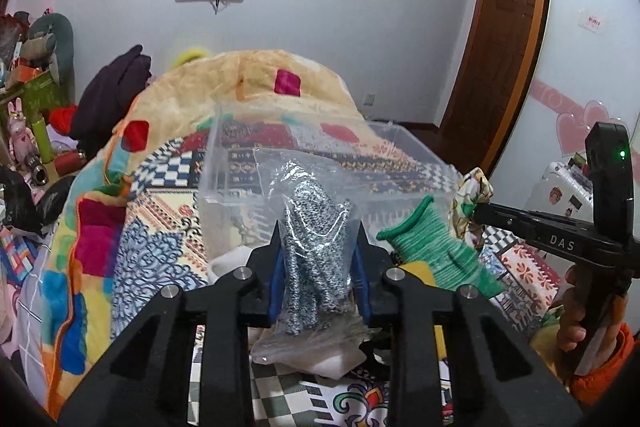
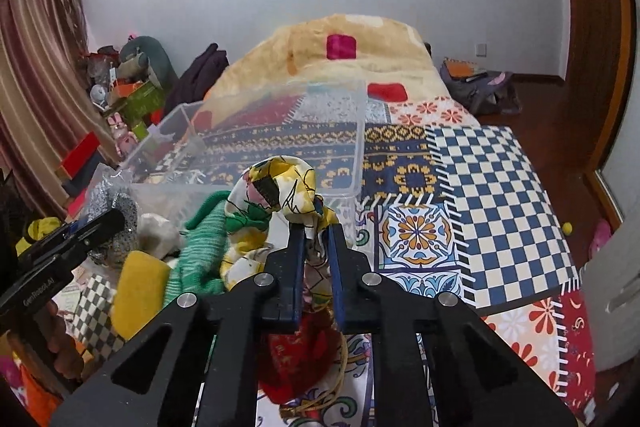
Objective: Organize soft objects
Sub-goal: 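Grasp the steel-wool bag with the left tool while the right tool grasps the floral scarf, then lift the bag and scarf with both tools and carry them over the clear box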
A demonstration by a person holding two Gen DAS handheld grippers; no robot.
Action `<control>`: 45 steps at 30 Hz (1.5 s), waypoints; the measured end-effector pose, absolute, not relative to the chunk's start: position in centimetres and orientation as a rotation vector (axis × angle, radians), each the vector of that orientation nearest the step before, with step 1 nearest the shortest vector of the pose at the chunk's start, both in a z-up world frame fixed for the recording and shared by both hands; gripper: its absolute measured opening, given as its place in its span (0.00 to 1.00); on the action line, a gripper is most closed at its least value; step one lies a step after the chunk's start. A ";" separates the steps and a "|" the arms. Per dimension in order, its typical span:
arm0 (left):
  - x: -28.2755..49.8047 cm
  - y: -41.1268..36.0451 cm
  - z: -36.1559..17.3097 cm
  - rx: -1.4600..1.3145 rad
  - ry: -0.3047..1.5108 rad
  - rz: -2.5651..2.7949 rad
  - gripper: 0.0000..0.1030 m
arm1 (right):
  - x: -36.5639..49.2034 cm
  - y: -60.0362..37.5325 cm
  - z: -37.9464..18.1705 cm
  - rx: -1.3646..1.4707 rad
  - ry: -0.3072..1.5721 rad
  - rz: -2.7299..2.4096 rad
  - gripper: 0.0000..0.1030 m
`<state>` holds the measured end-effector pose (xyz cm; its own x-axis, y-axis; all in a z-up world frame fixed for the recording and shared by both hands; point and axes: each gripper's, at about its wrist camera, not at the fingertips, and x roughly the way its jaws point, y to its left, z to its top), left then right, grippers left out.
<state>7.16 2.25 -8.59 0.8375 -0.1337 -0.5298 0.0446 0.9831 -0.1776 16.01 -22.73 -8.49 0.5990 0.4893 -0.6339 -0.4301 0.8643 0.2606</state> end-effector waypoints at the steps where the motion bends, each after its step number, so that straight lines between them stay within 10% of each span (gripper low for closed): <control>1: 6.9 2.3 -8.3 -0.164 0.562 -0.096 0.27 | 15.9 -22.8 -8.1 0.086 0.749 0.537 0.10; 21: 10.0 4.6 -2.1 -0.157 0.462 -0.121 0.28 | 17.6 -21.6 -1.6 0.086 0.555 0.529 0.09; 45: 20.7 3.9 -8.3 -0.102 0.775 -0.087 0.28 | 24.3 -15.7 -8.1 -0.033 0.827 0.515 0.10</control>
<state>20.68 3.89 -8.28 0.7116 -0.1154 -0.6931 0.0406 0.9915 -0.1234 24.31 -15.71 -8.14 0.5615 0.4249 -0.7101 -0.4498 0.8770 0.1691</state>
